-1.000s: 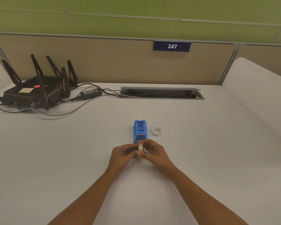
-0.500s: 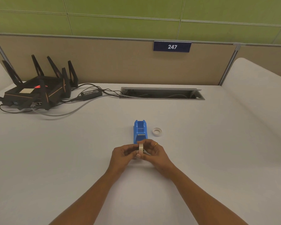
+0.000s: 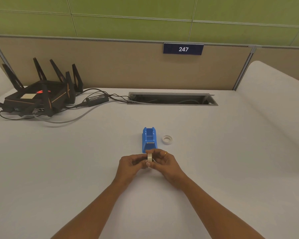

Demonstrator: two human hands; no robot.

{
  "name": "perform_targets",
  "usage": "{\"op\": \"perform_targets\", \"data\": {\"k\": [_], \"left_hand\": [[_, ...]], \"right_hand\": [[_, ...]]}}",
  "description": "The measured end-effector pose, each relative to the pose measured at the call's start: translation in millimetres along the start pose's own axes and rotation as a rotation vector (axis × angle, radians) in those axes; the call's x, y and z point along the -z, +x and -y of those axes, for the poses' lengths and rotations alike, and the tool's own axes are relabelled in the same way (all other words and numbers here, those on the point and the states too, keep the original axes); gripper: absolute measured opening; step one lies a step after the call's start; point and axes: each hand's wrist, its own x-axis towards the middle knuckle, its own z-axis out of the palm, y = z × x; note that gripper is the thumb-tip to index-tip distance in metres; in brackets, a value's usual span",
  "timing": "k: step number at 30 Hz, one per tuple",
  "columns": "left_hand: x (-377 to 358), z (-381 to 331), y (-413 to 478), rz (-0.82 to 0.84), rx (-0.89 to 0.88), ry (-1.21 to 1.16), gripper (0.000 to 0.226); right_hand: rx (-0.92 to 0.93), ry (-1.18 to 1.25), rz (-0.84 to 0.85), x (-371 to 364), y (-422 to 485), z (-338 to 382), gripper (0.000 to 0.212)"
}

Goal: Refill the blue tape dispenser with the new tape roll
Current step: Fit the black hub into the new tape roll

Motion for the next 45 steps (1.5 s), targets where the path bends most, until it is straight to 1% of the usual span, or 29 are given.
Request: {"op": "perform_targets", "data": {"k": [19, 24, 31, 38, 40, 42, 44, 45], "left_hand": [[-0.3, -1.3, -1.2, 0.014, 0.005, -0.005, 0.023], [-0.6, 0.1, -0.4, -0.002, 0.011, 0.004, 0.022], [-1.4, 5.3, 1.9, -0.066, 0.035, 0.017, 0.024], [-3.0, 5.3, 1.4, -0.077, 0.036, 0.01, 0.024], [-2.7, 4.2, 0.5, -0.061, 0.03, 0.008, 0.026], [-1.9, 2.9, -0.3, -0.054, 0.025, -0.01, 0.03], [-0.5, 2.4, -0.6, -0.062, 0.02, -0.036, 0.029], [0.2, 1.9, -0.7, -0.068, 0.018, -0.049, 0.027]], "right_hand": [[-0.021, 0.032, 0.049, 0.3, -1.1, 2.9, 0.041], [-0.024, 0.054, 0.047, 0.3, -0.8, 1.3, 0.041], [-0.023, 0.083, 0.038, -1.0, -2.3, 0.9, 0.038], [-0.019, 0.099, 0.017, -1.8, -2.8, -1.2, 0.038], [-0.013, 0.112, 0.021, -2.2, -2.7, -1.9, 0.04], [-0.013, 0.133, 0.016, -2.6, -2.3, -2.2, 0.049], [-0.036, 0.143, -0.003, -2.8, -1.6, -2.8, 0.055], [-0.048, 0.139, -0.011, -3.0, -1.6, -2.7, 0.054]]}}
